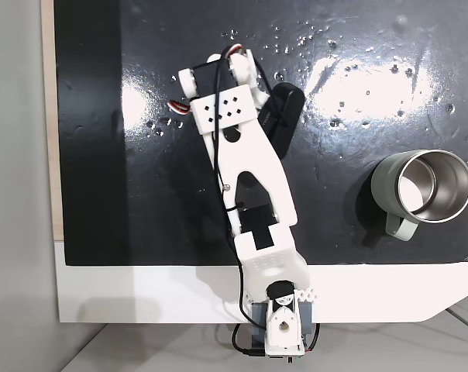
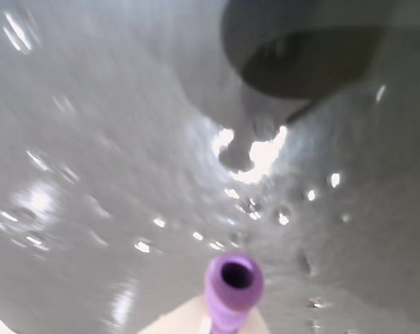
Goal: Grasp a pengrip and put it in the cup.
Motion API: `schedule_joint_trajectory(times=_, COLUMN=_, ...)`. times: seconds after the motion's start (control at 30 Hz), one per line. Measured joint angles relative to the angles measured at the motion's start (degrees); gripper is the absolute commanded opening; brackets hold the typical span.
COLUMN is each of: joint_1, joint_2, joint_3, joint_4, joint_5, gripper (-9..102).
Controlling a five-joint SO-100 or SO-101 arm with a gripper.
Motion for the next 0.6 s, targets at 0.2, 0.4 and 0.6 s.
schedule_joint_trajectory(times=0.2, joint_1=8.3, joint_2=8.0, joint_3=0.2, joint_4=6.3, joint_5=-5.5, gripper=0)
schedule_joint_trajectory(times=0.4, joint_1=19.2, joint_2=17.7, joint_3=8.3, joint_4=6.9, joint_5=-12.7, gripper=0)
schedule_joint_trajectory(times=0.6, joint_1=28.6, joint_2=25.2, joint_3=11.5, joint_4=6.9, joint_5=-21.1, gripper=0)
